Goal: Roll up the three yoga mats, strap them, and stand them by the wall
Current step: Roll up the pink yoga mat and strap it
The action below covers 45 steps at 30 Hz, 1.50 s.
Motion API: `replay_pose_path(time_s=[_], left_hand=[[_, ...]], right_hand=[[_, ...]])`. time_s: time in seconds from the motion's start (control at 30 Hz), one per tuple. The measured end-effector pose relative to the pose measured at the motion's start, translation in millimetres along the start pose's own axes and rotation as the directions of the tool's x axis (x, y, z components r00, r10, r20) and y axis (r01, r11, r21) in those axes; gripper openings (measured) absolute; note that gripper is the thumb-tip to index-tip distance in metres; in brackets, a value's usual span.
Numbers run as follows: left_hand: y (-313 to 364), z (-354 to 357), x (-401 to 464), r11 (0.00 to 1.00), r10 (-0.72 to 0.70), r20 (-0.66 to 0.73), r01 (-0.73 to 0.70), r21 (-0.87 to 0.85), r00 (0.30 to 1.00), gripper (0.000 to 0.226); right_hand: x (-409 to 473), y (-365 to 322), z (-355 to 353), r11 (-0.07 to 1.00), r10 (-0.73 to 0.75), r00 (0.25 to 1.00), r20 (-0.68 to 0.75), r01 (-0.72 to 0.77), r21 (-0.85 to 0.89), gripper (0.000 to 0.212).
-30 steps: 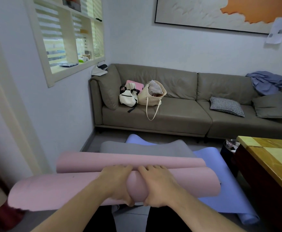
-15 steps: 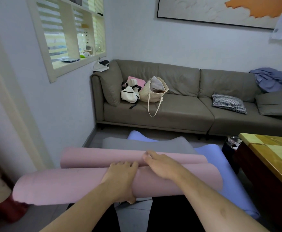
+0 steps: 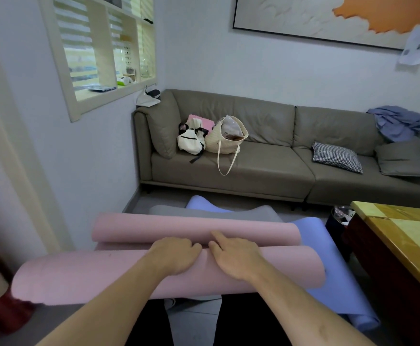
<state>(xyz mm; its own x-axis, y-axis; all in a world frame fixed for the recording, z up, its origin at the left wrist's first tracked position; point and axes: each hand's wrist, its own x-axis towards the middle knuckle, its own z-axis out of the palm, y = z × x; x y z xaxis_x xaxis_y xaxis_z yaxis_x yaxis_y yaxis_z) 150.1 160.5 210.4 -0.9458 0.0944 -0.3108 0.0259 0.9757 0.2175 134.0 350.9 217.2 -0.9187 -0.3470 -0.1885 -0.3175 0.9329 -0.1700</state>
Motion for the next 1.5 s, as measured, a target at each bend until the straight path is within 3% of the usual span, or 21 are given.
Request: replay_pose_path(time_s=[0.13, 0.23, 0.37, 0.43, 0.5, 0.77, 0.97, 1.03, 1.2, 1.33, 1.4, 1.5], left_hand=[[6, -1, 3, 0.996, -0.069, 0.03, 0.071, -0.058, 0.997, 0.057], [5, -2, 1, 0.993, -0.094, 0.038, 0.096, -0.068, 0.995, 0.058], [2, 2, 4, 0.993, -0.083, 0.009, 0.084, -0.085, 0.996, 0.054], [1, 6, 3, 0.993, -0.063, -0.017, 0.061, -0.098, 0.998, 0.058], [1, 12, 2, 0.995, -0.047, -0.056, 0.042, -0.09, 0.997, 0.063], [-2, 17, -3, 1.0, 0.001, -0.126, 0.0, 0.013, 0.992, 0.076], [-1, 21, -24, 0.975, 0.111, -0.195, -0.069, 0.21, 0.974, 0.111], [-1, 24, -27, 0.956, 0.137, -0.19, -0.08, 0.283, 0.972, 0.106], [-2, 15, -21, 0.953, 0.151, -0.179, -0.096, 0.286, 0.972, 0.088], [-8, 1, -19, 0.977, 0.142, -0.051, -0.131, 0.168, 0.989, 0.1], [-7, -1, -21, 0.979, 0.144, -0.037, -0.137, 0.151, 0.989, 0.104], [-2, 11, -26, 0.97, 0.149, -0.122, -0.121, 0.212, 0.981, 0.098]], right_hand=[[-2, 2, 5, 1.0, -0.025, 1.0, -0.004, 0.025, -0.002, 0.049], [-8, 4, 19, 0.995, -0.084, 0.991, -0.107, 0.078, -0.06, 0.049], [-29, 9, 28, 0.954, -0.267, 0.952, -0.151, 0.24, -0.178, 0.076], [-35, 12, 29, 0.932, -0.3, 0.948, -0.101, 0.27, -0.242, 0.1], [-33, 11, 29, 0.922, -0.292, 0.954, -0.069, 0.262, -0.283, 0.111], [-12, 8, 7, 0.957, -0.245, 0.968, -0.047, 0.234, -0.17, 0.079], [-2, 9, -8, 0.981, -0.194, 0.98, 0.035, 0.195, -0.021, 0.085], [-1, 8, -11, 0.983, -0.186, 0.981, 0.054, 0.185, 0.017, 0.09], [-14, 2, -3, 0.966, -0.222, 0.975, -0.03, 0.215, -0.144, 0.09], [-32, 2, 15, 0.922, -0.29, 0.952, -0.094, 0.252, -0.295, 0.105], [-32, 1, 21, 0.919, -0.287, 0.953, -0.096, 0.246, -0.308, 0.101], [-25, 1, 15, 0.937, -0.269, 0.96, -0.079, 0.241, -0.253, 0.087]])
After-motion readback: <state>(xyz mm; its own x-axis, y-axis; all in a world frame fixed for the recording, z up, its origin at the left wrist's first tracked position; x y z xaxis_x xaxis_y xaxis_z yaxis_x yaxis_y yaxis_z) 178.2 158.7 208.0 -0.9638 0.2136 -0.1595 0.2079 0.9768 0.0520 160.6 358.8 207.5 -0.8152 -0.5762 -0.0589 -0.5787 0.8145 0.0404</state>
